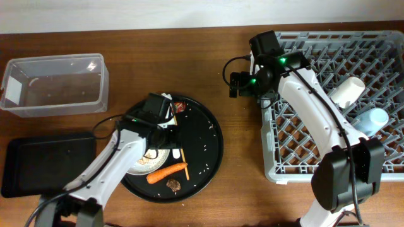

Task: Sort waste into correct bins and load items into the dishwasher rack
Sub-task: 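Grasp the rice plate rim with the left gripper and lift it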

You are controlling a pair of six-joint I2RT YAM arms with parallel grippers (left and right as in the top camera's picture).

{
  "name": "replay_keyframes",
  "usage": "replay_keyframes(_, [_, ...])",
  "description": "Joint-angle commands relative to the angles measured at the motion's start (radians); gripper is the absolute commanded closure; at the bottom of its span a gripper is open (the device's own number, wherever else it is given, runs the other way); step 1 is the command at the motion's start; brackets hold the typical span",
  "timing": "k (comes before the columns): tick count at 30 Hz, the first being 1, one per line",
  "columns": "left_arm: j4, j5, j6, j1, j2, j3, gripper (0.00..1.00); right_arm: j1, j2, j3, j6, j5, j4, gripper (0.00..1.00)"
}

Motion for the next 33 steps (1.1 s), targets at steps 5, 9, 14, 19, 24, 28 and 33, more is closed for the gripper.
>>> replay_keyframes(5, [0.027, -0.237, -0.090, -0.087, 0.109, 0.017, 0.36, -0.005, -0.010, 0.016, 0.011, 0.007, 0.000, 0.01])
replay_keyframes(9, [0.029, -0.290, -0.090, -0.100, 0.151, 0.017, 0.42, -0.005, -0.010, 0.016, 0.011, 0.007, 0.000, 0.01])
replay_keyframes(14, [0.053, -0.357, -0.092, -0.157, 0.156, 0.016, 0.45, -0.005, -0.010, 0.016, 0.011, 0.007, 0.000, 0.01])
replay_keyframes(19, [0.044, -0.381, -0.094, -0.158, 0.179, 0.016, 0.45, -0.005, -0.010, 0.016, 0.011, 0.007, 0.000, 0.01])
replay_keyframes(24, [0.037, -0.391, -0.093, -0.158, 0.218, 0.016, 0.46, -0.005, -0.010, 0.016, 0.011, 0.007, 0.000, 0.01])
replay_keyframes(28, [0.037, -0.425, -0.093, -0.158, 0.225, 0.016, 0.46, -0.005, -0.010, 0.016, 0.011, 0.007, 0.000, 0.01])
replay_keyframes(33, [0.037, -0.424, -0.093, -0.158, 0.225, 0.016, 0.54, -0.005, -0.010, 0.016, 0.011, 0.007, 0.000, 0.01])
